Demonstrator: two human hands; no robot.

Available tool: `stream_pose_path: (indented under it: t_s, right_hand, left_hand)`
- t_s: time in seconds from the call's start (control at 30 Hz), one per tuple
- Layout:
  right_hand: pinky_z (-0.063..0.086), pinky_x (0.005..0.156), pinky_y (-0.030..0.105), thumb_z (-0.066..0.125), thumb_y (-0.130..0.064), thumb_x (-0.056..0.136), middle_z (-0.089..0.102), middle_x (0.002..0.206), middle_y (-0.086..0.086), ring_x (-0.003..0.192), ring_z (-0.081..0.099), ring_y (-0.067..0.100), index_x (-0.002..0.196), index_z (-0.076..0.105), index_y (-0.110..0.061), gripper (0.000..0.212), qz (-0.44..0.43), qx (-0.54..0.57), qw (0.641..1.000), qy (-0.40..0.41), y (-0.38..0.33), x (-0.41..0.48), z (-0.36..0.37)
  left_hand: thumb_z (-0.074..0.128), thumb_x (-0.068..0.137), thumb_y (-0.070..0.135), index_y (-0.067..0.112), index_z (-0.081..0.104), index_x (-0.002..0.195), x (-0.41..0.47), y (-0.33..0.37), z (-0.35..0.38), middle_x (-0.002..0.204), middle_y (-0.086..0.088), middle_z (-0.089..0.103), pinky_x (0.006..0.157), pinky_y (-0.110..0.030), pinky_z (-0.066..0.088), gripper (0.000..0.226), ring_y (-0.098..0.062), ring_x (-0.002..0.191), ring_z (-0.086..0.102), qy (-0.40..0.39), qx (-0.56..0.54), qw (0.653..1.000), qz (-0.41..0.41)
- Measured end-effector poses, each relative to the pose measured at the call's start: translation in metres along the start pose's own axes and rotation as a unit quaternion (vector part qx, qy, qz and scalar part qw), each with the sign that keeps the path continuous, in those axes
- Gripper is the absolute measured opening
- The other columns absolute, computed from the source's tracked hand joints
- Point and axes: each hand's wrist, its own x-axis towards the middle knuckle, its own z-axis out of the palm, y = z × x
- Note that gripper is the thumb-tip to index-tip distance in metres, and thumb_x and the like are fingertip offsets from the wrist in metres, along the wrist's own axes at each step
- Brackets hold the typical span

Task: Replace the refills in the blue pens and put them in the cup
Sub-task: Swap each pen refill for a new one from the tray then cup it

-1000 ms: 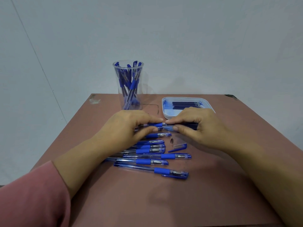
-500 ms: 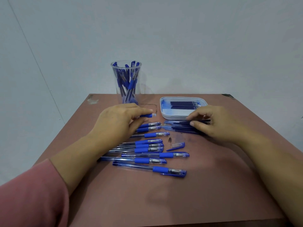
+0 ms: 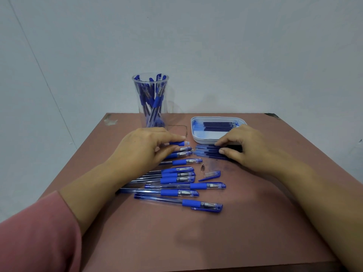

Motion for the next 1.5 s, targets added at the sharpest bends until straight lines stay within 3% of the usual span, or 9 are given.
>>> stream_pose_path:
  t_s: [0.2, 0.37, 0.63, 0.73, 0.87, 1.17, 1.33, 1.5]
  right_hand:
    - [0.043, 0.079, 0.024, 0.074, -0.024, 0.082, 0.063, 0.089, -0.021, 0.088, 0.056, 0.009, 0.098, 0.071, -0.03, 0.018, -0.018, 0.019, 1.0, 0.004, -0.006, 0.001, 0.007]
    - [0.041, 0.086, 0.027, 0.067, -0.025, 0.088, 0.062, 0.097, -0.015, 0.093, 0.051, 0.005, 0.105, 0.069, -0.028, 0.017, 0.001, 0.002, 1.0, 0.031, 0.008, 0.019, 0.004]
    - [0.029, 0.086, 0.016, 0.057, -0.026, 0.096, 0.057, 0.13, -0.009, 0.12, 0.05, 0.013, 0.128, 0.06, -0.029, 0.032, 0.131, -0.037, 0.977, -0.162, 0.026, 0.062, -0.016]
    - [0.036, 0.092, 0.02, 0.066, -0.025, 0.09, 0.062, 0.125, -0.006, 0.113, 0.055, 0.011, 0.124, 0.064, -0.026, 0.034, 0.162, -0.004, 0.972, -0.168, 0.032, 0.072, -0.009]
    - [0.037, 0.085, 0.021, 0.068, -0.024, 0.088, 0.064, 0.11, -0.006, 0.097, 0.054, 0.009, 0.115, 0.069, -0.023, 0.027, 0.16, -0.027, 0.973, -0.164, 0.036, 0.077, -0.001]
    - [0.049, 0.076, 0.027, 0.065, -0.019, 0.086, 0.066, 0.09, -0.006, 0.084, 0.06, 0.013, 0.089, 0.067, -0.022, 0.005, 0.158, -0.046, 0.971, -0.173, 0.036, 0.083, 0.004]
    - [0.046, 0.076, 0.027, 0.058, -0.017, 0.087, 0.064, 0.094, -0.004, 0.085, 0.058, 0.015, 0.107, 0.067, -0.02, 0.022, 0.131, -0.086, 0.972, -0.173, 0.038, 0.085, 0.011]
    - [0.041, 0.081, 0.023, 0.06, -0.019, 0.09, 0.067, 0.11, -0.004, 0.09, 0.054, 0.01, 0.113, 0.069, -0.024, 0.025, 0.121, -0.083, 0.977, -0.154, 0.044, 0.085, 0.011]
  left_hand:
    - [0.069, 0.087, 0.034, 0.032, 0.07, 0.116, 0.0, -0.001, 0.0, 0.088, 0.014, 0.068, 0.066, -0.023, 0.049, 0.029, -0.004, 0.075, 0.059, -0.004, -0.001, 1.0, -0.007]
    - [0.068, 0.088, 0.036, 0.035, 0.069, 0.116, 0.0, -0.003, 0.001, 0.087, 0.014, 0.068, 0.064, -0.015, 0.043, 0.028, -0.003, 0.074, 0.059, -0.009, 0.003, 1.0, -0.017]
    - [0.059, 0.089, 0.042, 0.035, 0.068, 0.118, -0.001, -0.004, -0.004, 0.089, 0.015, 0.068, 0.066, -0.019, 0.047, 0.032, -0.002, 0.075, 0.059, -0.015, -0.008, 1.0, -0.022]
    - [0.06, 0.089, 0.041, 0.036, 0.068, 0.119, -0.001, -0.005, -0.004, 0.091, 0.015, 0.068, 0.068, -0.021, 0.049, 0.031, -0.003, 0.076, 0.06, -0.018, -0.005, 1.0, -0.022]
    - [0.065, 0.088, 0.037, 0.032, 0.07, 0.117, 0.0, -0.006, -0.003, 0.089, 0.013, 0.069, 0.067, -0.023, 0.05, 0.029, -0.005, 0.074, 0.061, 0.0, -0.011, 1.0, -0.012]
    - [0.061, 0.088, 0.04, 0.032, 0.069, 0.117, -0.001, -0.005, -0.004, 0.091, 0.015, 0.069, 0.068, -0.023, 0.051, 0.031, -0.003, 0.074, 0.059, 0.003, -0.012, 1.0, -0.011]
    - [0.066, 0.087, 0.036, 0.033, 0.07, 0.116, -0.001, -0.006, -0.004, 0.09, 0.016, 0.068, 0.069, -0.021, 0.05, 0.029, -0.002, 0.074, 0.059, 0.004, -0.011, 1.0, -0.019]
    - [0.067, 0.088, 0.035, 0.034, 0.07, 0.116, -0.001, -0.006, -0.004, 0.091, 0.017, 0.068, 0.068, -0.019, 0.048, 0.029, -0.001, 0.075, 0.059, -0.003, -0.007, 1.0, -0.024]
